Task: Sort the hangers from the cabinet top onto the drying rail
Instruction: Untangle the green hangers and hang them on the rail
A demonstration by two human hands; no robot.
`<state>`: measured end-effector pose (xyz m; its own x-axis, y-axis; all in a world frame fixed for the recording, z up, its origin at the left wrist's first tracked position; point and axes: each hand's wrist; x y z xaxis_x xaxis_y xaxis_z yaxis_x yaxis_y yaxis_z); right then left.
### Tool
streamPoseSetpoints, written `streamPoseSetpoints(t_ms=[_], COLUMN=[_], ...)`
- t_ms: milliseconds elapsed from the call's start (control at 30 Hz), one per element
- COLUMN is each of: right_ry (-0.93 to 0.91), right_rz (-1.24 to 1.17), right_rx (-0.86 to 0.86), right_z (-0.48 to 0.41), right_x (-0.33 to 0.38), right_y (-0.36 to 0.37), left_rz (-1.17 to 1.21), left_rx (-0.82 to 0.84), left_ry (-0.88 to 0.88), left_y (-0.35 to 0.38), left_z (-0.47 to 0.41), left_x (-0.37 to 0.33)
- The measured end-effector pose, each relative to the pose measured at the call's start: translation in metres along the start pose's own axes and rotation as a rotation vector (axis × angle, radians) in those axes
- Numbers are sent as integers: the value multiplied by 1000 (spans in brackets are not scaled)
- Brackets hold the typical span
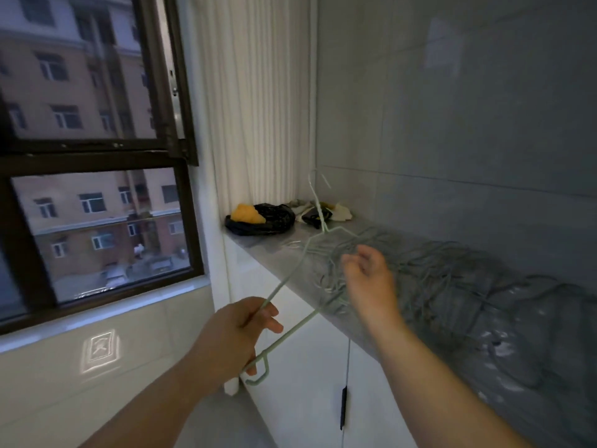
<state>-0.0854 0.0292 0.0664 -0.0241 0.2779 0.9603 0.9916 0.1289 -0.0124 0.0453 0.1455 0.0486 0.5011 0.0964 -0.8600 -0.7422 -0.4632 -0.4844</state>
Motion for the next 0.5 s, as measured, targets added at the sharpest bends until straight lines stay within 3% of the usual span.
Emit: streamPoseSetpoints(t_ms=[67, 167, 500], right_ry=[215, 325, 359], right_rz=[-136, -263, -136], right_rx=[203, 426, 604], right_z=[13, 44, 212], right_x=[19, 38, 77], right_y=[16, 40, 91], left_rz=[-71, -192, -361], left_rx=[-43, -77, -135], left_ry=[46, 73, -80], left_y=[-11, -28, -104], left_z=[25, 71, 265], left_x=[4, 12, 42])
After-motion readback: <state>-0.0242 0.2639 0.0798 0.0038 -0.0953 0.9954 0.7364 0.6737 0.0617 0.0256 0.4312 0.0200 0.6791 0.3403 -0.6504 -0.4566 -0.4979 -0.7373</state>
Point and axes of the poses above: each hand's wrist, its own z-axis away from the middle knuckle, its own y-axis out of the palm, x = y × z
